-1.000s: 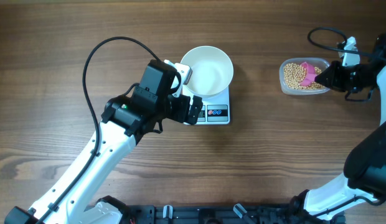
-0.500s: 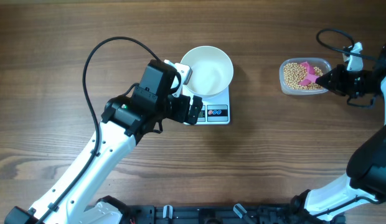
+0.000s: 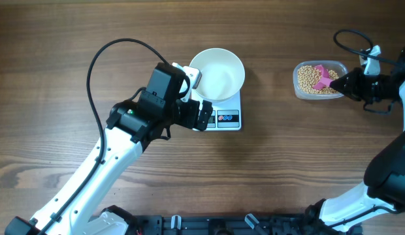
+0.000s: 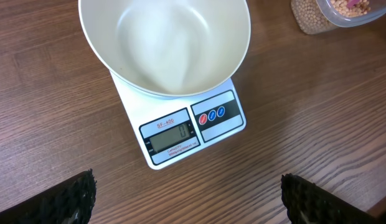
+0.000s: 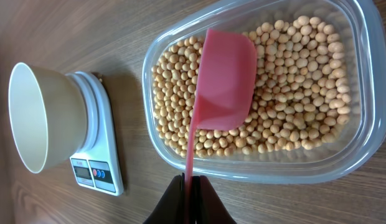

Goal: Scoop item into bowl and weigh 150g on scale
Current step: 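Push the pink scoop through the soybeans with the right gripper, then lift the filled scoop out of the tub with the right gripper, then carry the filled scoop left over the bowl on the scale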

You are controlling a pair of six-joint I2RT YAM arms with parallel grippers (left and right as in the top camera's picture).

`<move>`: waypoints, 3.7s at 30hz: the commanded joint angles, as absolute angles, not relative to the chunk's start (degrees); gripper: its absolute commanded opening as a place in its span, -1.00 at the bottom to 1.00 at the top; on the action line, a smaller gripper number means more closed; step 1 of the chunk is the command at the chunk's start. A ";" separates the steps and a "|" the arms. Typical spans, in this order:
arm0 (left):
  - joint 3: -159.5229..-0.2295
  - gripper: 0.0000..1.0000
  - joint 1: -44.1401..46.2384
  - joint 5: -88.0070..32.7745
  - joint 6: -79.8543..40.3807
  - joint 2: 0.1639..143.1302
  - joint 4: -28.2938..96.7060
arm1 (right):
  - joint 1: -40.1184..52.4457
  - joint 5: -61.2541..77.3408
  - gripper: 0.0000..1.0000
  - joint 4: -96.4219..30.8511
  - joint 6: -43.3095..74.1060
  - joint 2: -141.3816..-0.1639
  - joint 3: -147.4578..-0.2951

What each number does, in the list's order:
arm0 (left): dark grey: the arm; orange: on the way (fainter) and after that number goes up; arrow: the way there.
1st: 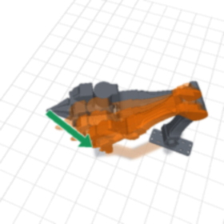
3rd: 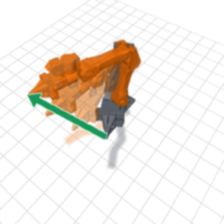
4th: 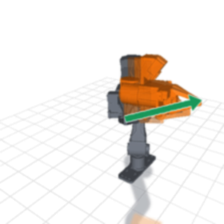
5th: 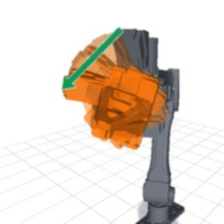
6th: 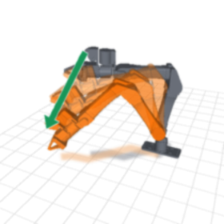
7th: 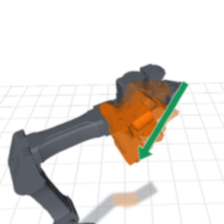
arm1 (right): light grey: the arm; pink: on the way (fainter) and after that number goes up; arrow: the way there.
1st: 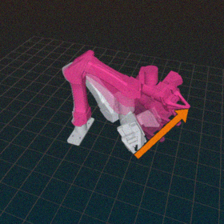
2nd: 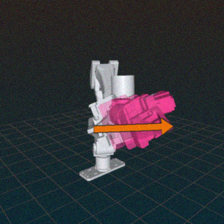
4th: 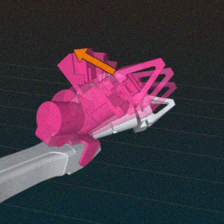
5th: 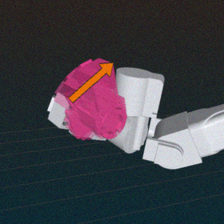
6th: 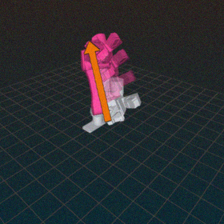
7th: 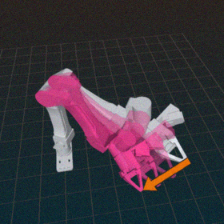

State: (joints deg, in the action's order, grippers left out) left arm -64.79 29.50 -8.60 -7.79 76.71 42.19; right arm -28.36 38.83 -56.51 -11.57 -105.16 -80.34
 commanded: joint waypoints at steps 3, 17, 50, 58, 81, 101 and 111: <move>-65.65 1.00 29.08 -8.03 -8.12 76.51 42.02 | -30.20 42.11 -0.91 -55.79 -10.50 -106.56 -79.42; -65.65 1.00 29.08 -8.05 -8.12 76.51 42.02 | -31.77 53.01 -0.91 -52.95 -11.81 -106.56 -75.46; -65.65 1.00 29.08 -8.05 -8.12 76.51 42.02 | -44.88 66.17 -0.91 -58.98 -15.03 -106.56 -75.46; -65.65 1.00 29.08 -8.05 -8.12 76.51 42.02 | -44.88 68.60 -0.91 -60.18 -16.49 -106.56 -75.46; -65.65 1.00 29.08 -8.03 -8.12 76.51 42.02 | -36.93 85.84 -0.91 -66.67 -16.12 -106.56 -75.46; -65.65 1.00 29.08 -8.03 -8.12 76.51 42.02 | -12.67 77.36 -0.91 -39.35 16.91 -106.48 -75.53; -65.65 1.00 29.08 -8.05 -8.12 76.51 42.02 | -2.22 59.99 -0.91 -30.48 21.08 -102.98 -75.75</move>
State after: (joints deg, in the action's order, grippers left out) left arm -64.79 29.50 -8.40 -7.79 76.71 42.17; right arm -3.60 68.45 -30.79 20.16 -105.54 -75.44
